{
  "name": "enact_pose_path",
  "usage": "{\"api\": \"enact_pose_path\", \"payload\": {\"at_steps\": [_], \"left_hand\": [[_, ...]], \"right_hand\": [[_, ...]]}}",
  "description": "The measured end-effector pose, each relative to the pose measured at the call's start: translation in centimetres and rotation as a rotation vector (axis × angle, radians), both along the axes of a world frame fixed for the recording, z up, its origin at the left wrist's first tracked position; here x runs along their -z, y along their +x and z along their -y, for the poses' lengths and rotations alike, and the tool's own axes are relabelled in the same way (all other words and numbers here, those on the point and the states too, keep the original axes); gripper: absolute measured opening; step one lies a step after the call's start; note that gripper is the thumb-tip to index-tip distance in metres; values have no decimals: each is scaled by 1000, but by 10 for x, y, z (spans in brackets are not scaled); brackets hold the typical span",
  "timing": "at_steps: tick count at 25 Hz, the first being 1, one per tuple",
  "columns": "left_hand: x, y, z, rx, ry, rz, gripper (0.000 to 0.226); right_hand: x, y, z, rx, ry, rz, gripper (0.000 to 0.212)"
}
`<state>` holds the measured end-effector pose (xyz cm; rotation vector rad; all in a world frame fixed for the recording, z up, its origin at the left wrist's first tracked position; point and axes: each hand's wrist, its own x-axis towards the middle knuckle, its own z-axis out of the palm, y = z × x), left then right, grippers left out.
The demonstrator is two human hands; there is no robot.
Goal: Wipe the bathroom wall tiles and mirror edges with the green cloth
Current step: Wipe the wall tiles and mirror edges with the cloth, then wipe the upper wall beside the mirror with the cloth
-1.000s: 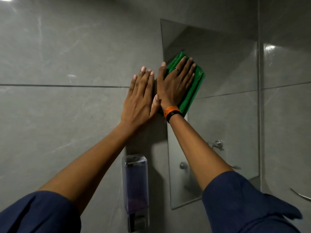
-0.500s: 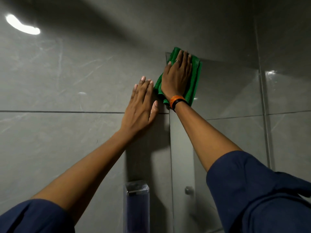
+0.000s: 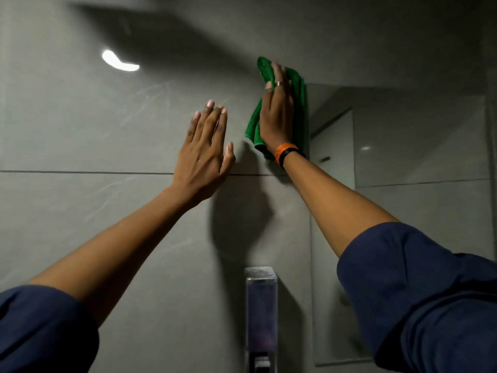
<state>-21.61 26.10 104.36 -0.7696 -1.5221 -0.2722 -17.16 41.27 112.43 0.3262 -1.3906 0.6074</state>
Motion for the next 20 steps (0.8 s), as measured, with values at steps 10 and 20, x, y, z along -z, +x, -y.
{"api": "enact_pose_path", "payload": {"at_steps": [10,20], "left_hand": [[142,-6,139,-241,-148,279,69],[376,3,178,-150,-177,704,71]], "right_hand": [[205,-27,131,171,189,108,47],[471,10,160,152,-8,592,46]]}}
